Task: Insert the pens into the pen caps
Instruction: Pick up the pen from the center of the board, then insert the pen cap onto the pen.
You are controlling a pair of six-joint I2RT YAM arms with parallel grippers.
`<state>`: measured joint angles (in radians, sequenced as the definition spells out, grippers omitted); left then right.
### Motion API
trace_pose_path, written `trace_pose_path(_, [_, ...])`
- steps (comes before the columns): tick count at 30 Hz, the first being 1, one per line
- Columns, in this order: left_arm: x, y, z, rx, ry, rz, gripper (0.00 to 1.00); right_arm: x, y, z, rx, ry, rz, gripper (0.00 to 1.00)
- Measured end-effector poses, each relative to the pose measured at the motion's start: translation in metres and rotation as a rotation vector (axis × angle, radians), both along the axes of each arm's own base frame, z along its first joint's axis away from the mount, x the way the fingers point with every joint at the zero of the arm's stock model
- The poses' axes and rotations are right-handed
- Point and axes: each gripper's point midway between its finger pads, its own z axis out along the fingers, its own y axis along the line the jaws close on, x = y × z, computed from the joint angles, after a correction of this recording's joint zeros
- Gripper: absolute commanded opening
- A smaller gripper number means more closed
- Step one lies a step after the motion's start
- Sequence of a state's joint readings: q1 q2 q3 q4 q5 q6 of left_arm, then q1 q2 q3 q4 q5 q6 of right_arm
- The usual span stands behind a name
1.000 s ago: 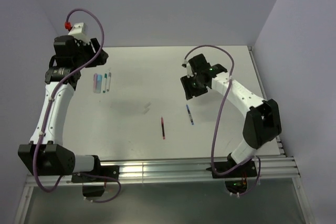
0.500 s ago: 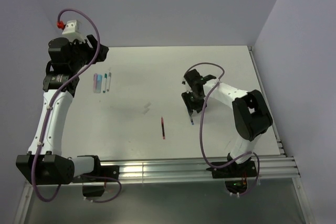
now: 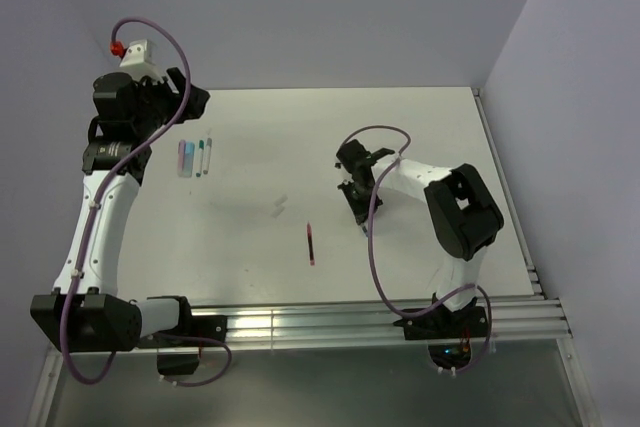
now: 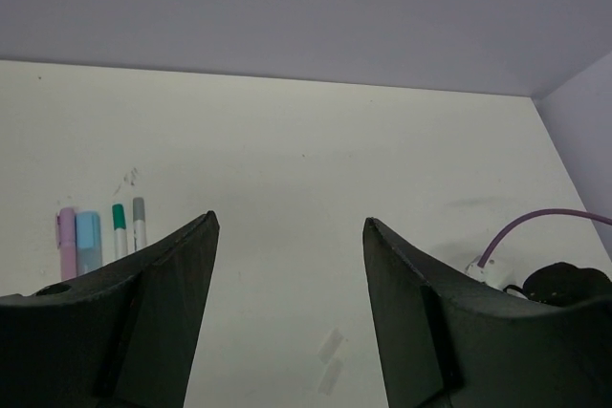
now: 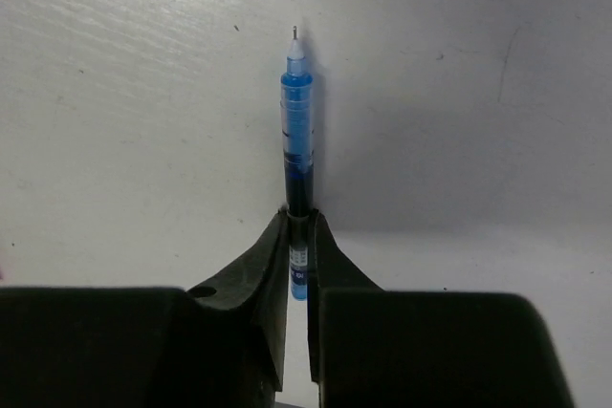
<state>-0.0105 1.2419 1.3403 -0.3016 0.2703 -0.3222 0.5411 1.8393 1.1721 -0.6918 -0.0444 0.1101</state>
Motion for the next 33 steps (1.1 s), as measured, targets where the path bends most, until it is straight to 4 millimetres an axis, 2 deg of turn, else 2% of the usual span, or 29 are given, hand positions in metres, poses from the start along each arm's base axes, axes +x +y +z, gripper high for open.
trace_pose_path(1, [0.000, -0.001, 0.000, -0.006, 0.002, -0.005, 0.69, 0.000, 0.000, 0.000, -0.001, -0.001, -0.003, 0.00])
trace_pose_path(7, [-0.007, -0.025, -0.020, -0.049, 0.064, -0.148, 0.71, -0.002, 0.006, 0.005, 0.037, 0.012, 0.013, 0.00])
trace_pose_path(9, [-0.018, -0.039, -0.032, -0.082, 0.081, -0.230, 0.72, 0.001, 0.013, 0.017, 0.083, 0.002, 0.037, 0.00])
trace_pose_path(10, [-0.023, -0.045, -0.037, -0.103, 0.089, -0.266, 0.72, 0.005, 0.019, 0.029, 0.115, -0.015, 0.052, 0.00])
trace_pose_path(11, [-0.031, -0.053, -0.040, -0.134, 0.098, -0.315, 0.72, 0.011, 0.028, 0.045, 0.158, -0.043, 0.068, 0.00])
trace_pose_path(13, [-0.040, -0.067, -0.037, -0.196, 0.096, -0.397, 0.71, 0.033, 0.051, 0.096, 0.282, -0.151, 0.108, 0.00])
trace_pose_path(15, [-0.046, -0.079, -0.026, -0.269, 0.069, -0.474, 0.70, 0.049, 0.073, 0.156, 0.413, -0.275, 0.152, 0.00])
trace_pose_path(17, [-0.052, -0.090, -0.017, -0.354, 0.023, -0.548, 0.70, 0.055, 0.094, 0.229, 0.576, -0.411, 0.218, 0.00])
trace_pose_path(20, [-0.062, -0.100, -0.015, -0.495, 0.002, -0.616, 0.68, 0.040, 0.112, 0.308, 0.771, -0.516, 0.302, 0.00])
trace_pose_path(23, [-0.067, -0.109, -0.004, -0.587, -0.007, -0.677, 0.67, 0.022, 0.122, 0.351, 0.893, -0.548, 0.369, 0.00])
trace_pose_path(26, [-0.083, -0.126, 0.015, -0.616, -0.049, -0.771, 0.66, 0.007, 0.133, 0.365, 0.959, -0.522, 0.411, 0.00])
trace_pose_path(29, [-0.103, -0.140, 0.030, -0.623, -0.092, -0.867, 0.66, -0.003, 0.141, 0.361, 0.987, -0.465, 0.427, 0.00])
trace_pose_path(33, [-0.118, -0.151, 0.037, -0.617, -0.111, -0.939, 0.64, -0.014, 0.147, 0.350, 0.997, -0.406, 0.436, 0.00])
